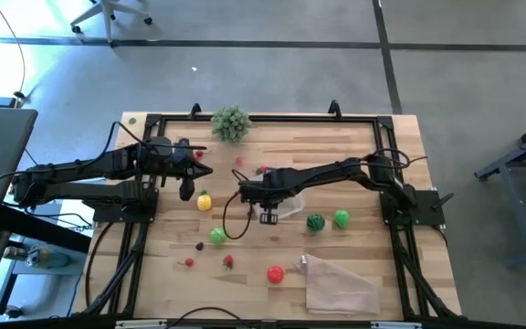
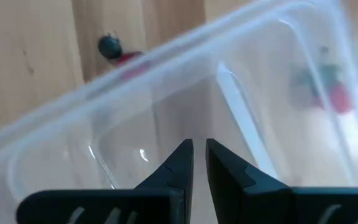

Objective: Pick and placing Produce into tupperware
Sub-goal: Put the green pear into the transparent bin

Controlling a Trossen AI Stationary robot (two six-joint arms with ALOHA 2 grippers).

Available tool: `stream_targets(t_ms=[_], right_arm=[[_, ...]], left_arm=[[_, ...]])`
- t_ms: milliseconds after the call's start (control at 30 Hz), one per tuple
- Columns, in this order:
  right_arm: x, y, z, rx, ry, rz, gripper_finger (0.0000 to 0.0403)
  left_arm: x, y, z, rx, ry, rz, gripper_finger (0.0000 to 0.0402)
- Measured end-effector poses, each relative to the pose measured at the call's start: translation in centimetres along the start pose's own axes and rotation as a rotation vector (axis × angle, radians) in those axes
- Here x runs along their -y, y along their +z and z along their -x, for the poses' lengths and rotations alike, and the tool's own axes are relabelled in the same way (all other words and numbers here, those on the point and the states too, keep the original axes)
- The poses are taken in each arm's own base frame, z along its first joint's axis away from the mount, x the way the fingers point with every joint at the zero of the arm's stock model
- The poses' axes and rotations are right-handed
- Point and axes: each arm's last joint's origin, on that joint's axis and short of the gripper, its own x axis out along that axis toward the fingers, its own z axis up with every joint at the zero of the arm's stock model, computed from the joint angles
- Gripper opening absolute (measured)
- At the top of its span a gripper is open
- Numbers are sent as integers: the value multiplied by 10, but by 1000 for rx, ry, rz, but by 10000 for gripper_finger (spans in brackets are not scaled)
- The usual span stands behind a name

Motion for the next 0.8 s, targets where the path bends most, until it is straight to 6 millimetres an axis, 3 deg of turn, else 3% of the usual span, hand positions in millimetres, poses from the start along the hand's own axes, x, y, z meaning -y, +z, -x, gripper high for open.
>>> stream_targets(t_ms=[100,267,533,667,800], right_arm=[[6,-4,20,7,-67,-11,34],[17,-18,75,63,-201,-79,34],[36,-61,159,132,-316,-343,34],[40,-86,183,104,-329,-520,34],[35,-103,194,68,-341,-638,34]], left_arm=[[0,0,0,-1,0,0,1],[0,-1,0,-5,0,-2,1],[0,-1,0,-7,0,-2,1],[0,-1,0,-7,1,-2,1],[0,-1,0,-7,0,-2,1]])
